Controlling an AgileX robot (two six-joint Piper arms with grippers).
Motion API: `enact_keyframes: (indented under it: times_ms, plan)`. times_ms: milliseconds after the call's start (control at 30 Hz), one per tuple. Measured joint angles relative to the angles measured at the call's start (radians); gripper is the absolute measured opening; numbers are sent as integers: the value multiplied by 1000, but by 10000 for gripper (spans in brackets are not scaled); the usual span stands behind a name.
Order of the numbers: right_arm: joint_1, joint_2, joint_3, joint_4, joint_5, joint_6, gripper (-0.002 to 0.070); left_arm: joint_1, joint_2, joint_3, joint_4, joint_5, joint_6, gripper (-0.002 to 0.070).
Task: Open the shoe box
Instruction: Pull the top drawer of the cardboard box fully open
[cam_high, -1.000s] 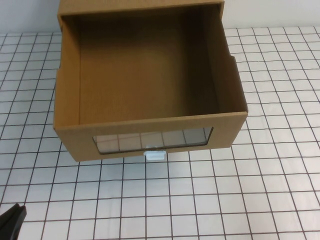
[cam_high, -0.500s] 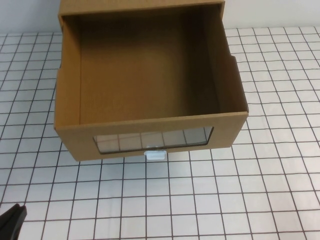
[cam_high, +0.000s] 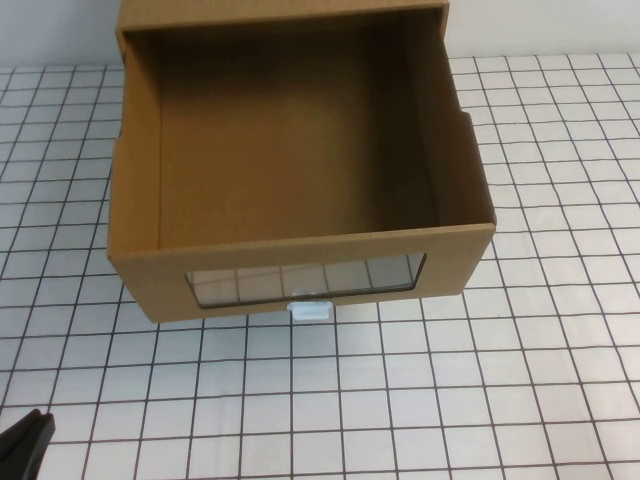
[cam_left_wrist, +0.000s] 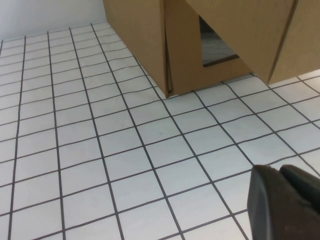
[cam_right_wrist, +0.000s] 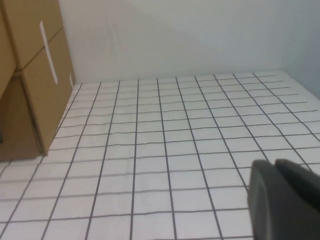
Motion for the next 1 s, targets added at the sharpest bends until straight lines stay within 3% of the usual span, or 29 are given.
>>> enact_keyframes:
  times_ms: [67,167,367,1000]
  plan:
    - [0,0,0,133,18,-170,-13,0,0,0,0,0,0,-3]
    - [-2,0,0,191,71,-267,-13,0,0,0,0,0,0,-2]
    - [-2,0,0,200,215,-286,-13,0,0,0,0,0,0,-2]
    - [-2,0,0,204,229,-294,-13,0,0,0,0,0,0,-2]
